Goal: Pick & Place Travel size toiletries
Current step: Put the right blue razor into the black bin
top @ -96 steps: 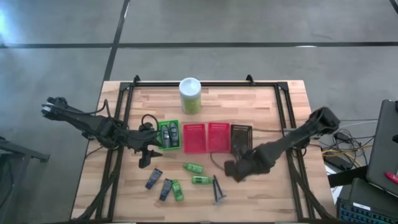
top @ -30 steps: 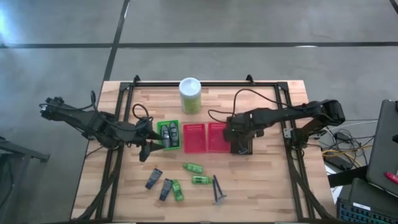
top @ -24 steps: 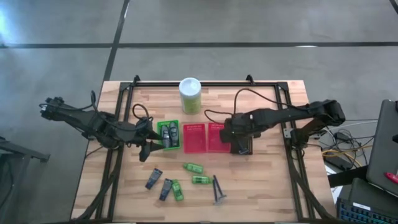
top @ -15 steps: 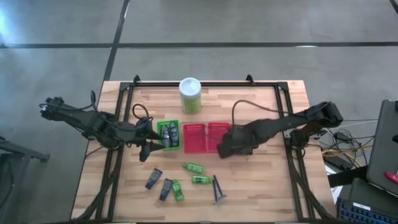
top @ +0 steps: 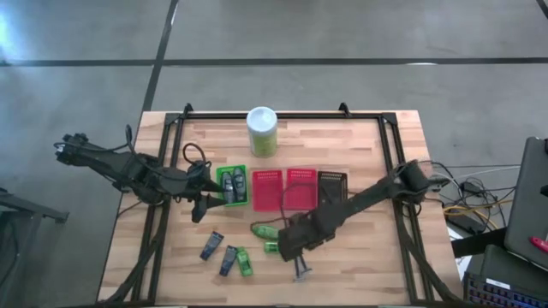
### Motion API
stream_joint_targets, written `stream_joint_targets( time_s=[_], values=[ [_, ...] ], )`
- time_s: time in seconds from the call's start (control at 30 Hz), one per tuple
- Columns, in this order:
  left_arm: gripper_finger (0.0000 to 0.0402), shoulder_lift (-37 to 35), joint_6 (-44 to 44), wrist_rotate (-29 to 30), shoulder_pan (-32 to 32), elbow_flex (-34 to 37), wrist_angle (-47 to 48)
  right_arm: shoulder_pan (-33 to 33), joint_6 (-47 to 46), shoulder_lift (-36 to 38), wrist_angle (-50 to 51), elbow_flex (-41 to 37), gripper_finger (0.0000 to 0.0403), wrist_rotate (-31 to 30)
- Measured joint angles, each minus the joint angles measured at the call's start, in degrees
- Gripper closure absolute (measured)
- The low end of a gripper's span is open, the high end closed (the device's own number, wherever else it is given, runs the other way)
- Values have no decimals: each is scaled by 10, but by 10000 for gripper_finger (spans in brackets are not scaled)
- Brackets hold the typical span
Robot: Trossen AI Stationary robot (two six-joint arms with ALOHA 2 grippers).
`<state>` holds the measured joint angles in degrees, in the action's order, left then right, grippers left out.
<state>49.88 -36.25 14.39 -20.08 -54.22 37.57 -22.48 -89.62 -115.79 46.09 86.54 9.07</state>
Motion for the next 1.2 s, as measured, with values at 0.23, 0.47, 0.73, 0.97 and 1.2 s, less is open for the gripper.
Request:
stream_joint_targets(
  time_s=[0.23,0.47,0.73,0.97,1.2],
  values=[
    [195,0,-1,-4,0,0,10,-24,-3,-48,17,38,228,13],
    [195,0,-1,-4,0,0,11,-27,-11,-53,7,34,236,15],
    [195,0,0,-4,0,1,11,-26,-8,-54,3,7,223,14],
    [195,0,0,-4,0,1,11,-27,-16,-54,-22,3,221,1],
    [195,0,0,-4,0,1,11,-27,-17,-54,-26,-5,249,-2]
  ],
)
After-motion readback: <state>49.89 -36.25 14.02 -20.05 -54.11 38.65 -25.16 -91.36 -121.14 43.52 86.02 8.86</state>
